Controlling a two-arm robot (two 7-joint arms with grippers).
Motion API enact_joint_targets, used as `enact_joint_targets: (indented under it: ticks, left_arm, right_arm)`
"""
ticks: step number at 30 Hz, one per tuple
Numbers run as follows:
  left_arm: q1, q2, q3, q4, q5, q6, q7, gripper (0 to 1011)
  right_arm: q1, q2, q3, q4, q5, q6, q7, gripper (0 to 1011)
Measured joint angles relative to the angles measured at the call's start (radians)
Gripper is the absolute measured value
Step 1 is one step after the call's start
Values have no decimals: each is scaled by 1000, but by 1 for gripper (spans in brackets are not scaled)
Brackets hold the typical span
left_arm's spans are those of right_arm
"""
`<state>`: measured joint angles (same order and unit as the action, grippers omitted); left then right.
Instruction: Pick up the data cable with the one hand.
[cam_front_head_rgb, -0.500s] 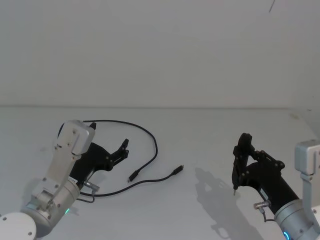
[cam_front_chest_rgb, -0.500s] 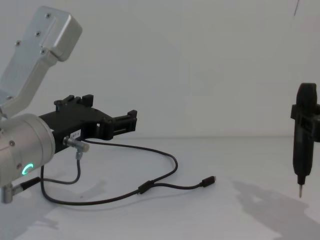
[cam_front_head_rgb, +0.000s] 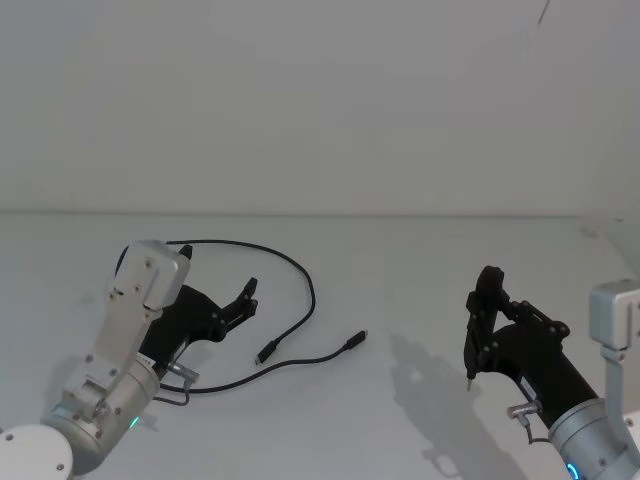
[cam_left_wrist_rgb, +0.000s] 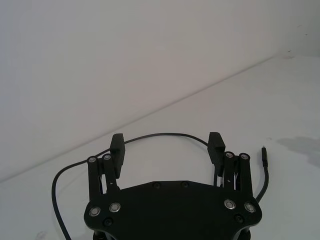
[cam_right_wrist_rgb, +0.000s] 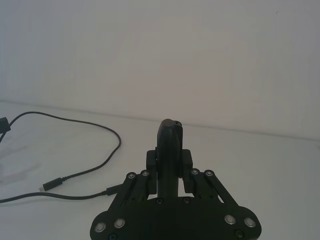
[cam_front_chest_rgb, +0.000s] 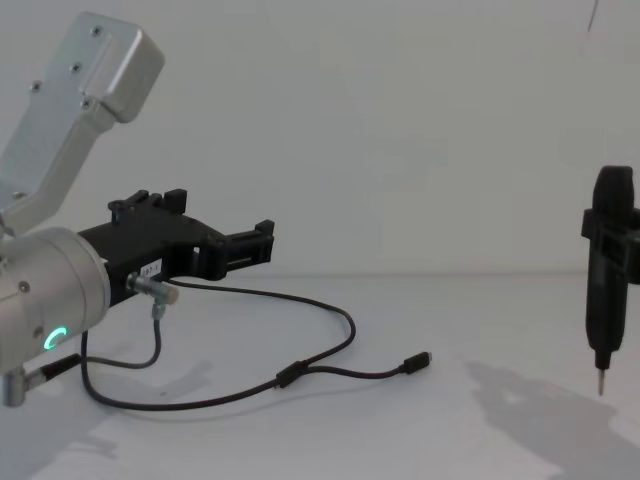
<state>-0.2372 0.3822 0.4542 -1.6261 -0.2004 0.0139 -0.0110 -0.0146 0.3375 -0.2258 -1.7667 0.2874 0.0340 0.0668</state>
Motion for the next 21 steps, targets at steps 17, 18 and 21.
enact_joint_targets:
  ticks: [17, 18, 21]
  left_arm:
    - [-27, 15, 10, 26, -26, -2, -96, 1001]
    - [-30, 17, 12, 29, -29, -2, -105, 1001]
    - [-39, 25, 18, 38, -40, -1, -145, 1001]
  right_arm:
    - [0, 0, 0, 0, 0, 0, 0, 279]
    - [0, 0, 0, 0, 0, 0, 0, 279]
    - [0, 0, 0, 0, 0, 0, 0, 279]
